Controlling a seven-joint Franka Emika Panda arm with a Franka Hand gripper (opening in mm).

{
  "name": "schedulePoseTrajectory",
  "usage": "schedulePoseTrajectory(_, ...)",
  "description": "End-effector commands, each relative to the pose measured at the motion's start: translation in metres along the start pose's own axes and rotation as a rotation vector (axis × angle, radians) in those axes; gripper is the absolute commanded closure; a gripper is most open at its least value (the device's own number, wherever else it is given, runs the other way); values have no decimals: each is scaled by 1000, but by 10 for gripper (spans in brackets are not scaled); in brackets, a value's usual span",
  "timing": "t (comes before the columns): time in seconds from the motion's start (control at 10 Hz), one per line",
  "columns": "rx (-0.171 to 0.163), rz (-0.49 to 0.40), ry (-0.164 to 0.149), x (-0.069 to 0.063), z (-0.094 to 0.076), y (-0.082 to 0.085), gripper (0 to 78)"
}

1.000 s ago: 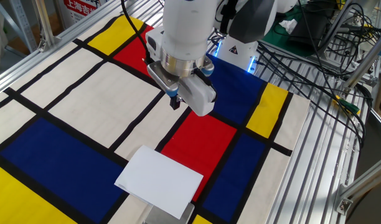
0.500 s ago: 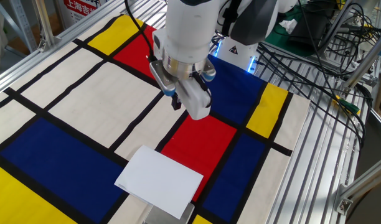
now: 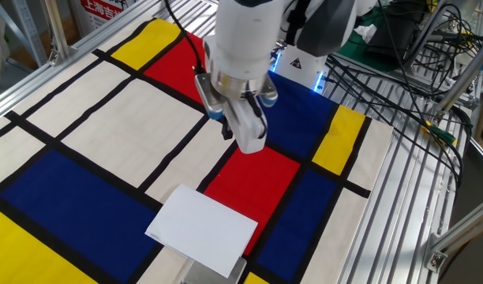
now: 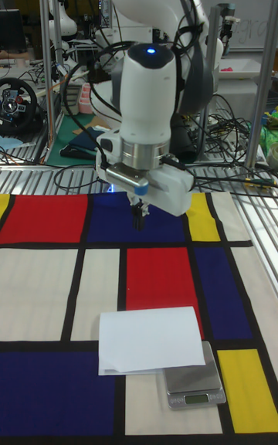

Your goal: Unfold a piece of paper

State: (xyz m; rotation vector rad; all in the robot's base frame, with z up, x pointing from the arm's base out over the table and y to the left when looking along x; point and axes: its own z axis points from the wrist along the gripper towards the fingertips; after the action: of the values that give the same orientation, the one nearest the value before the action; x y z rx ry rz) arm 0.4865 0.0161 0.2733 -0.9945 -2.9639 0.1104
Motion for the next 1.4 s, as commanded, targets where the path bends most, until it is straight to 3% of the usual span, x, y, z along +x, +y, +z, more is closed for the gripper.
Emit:
schedulePoseTrajectory(0.1,-8,15,-3,3,-5,2,776)
schedulePoseTrajectory(0.2,-10,19,-2,3,-5,3,776)
schedulePoseTrajectory(0.4,-32,94,30,4,-1,0,776)
schedulePoseTrajectory(0.6,-27,74,7,5,9,-7,776)
schedulePoseTrajectory(0.8,-33,67,5,5,12,-9,776)
schedulePoseTrajectory(1.1,-57,125,49,5,12,-9,776)
schedulePoseTrajectory(1.3,-67,147,59,5,12,-9,776)
schedulePoseTrajectory(1.4,-79,180,33,5,12,-9,776)
